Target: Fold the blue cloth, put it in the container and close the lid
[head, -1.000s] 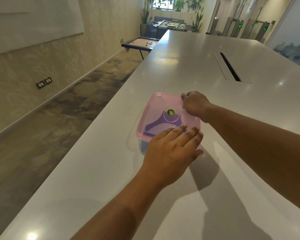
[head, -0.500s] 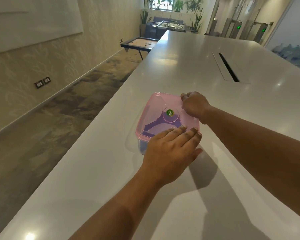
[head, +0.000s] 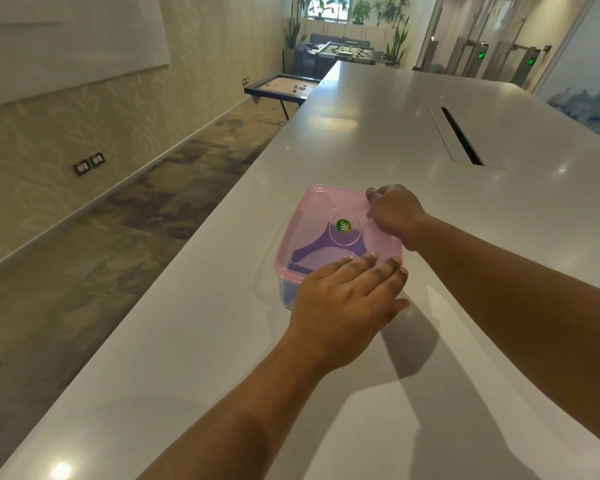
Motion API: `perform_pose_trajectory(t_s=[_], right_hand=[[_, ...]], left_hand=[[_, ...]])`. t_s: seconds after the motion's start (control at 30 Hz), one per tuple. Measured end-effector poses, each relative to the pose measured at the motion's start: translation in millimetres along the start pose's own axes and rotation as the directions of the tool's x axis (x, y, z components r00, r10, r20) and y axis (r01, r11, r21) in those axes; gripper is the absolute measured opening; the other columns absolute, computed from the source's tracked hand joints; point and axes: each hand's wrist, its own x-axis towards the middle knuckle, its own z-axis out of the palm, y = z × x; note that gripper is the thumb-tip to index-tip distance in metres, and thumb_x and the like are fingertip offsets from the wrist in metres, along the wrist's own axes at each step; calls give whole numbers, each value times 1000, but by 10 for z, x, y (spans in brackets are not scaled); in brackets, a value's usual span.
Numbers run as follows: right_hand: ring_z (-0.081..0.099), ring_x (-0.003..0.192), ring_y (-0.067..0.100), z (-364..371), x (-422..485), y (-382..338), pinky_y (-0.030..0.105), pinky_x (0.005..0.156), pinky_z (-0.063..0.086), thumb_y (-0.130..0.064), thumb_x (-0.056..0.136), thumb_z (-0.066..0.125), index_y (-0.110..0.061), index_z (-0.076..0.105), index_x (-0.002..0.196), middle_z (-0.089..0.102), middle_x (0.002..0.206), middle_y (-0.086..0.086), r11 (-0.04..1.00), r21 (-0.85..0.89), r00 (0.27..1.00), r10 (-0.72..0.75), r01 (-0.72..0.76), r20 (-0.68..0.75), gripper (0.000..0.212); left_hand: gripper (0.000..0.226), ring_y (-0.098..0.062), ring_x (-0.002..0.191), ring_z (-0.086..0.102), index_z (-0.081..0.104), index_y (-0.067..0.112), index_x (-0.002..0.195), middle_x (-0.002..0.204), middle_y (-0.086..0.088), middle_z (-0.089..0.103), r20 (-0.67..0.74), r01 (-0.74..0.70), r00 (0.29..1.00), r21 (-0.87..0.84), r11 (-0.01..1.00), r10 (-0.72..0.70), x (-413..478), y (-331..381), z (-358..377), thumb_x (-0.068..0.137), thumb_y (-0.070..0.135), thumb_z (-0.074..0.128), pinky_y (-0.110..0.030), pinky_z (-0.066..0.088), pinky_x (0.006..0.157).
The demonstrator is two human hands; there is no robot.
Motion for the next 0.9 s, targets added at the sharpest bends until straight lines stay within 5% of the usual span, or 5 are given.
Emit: perform_pose_trajectory(t_s=[0.4,0.53,0.67,0.77,0.9], right_hand=[[61,103,36,15,22,31,43,93,48,-39,97,37,-4,69,103,69,112,19,1000,15,1000,-6,6,-5,48],[61,105,37,3,45,70,37,89,45,-37,97,39,-3,71,99,69,112,19,999,47,1000,9,-8,-13,46],[61,103,35,8,53,74,36,88,46,-35,97,40,-4,71,100,69,110,17,997,79,1000,26,-25,-9,43],[61,104,35,29,76,60,38,91,47,-35,96,41,-5,70,102,69,111,17,996,79,999,36,-36,2,43],[61,103,36,35,80,69,41,93,49,-36,96,40,-4,70,102,68,112,17,996,77,999,47,-46,-12,44]], left_hand=[[37,-20,111,68,73,14,112,115,-3,74,-59,-5,998,-8,1000,4,-46,-5,27,92,43,61,-38,53,93],[45,-22,110,67,74,13,107,117,-4,73,-125,299,945,-34,954,-301,-83,-169,-35,89,50,57,-46,44,102],[46,-23,110,67,66,15,121,128,-4,67,-48,652,740,-198,732,-671,-145,-349,-118,88,46,54,-41,57,87],[44,-20,106,69,67,13,120,125,-3,69,-22,688,695,-269,674,-718,-145,-325,-108,86,39,59,-14,50,78],[43,-17,104,69,67,13,120,124,-1,69,-19,698,683,-277,660,-730,-132,-328,-102,84,38,61,-6,42,76]])
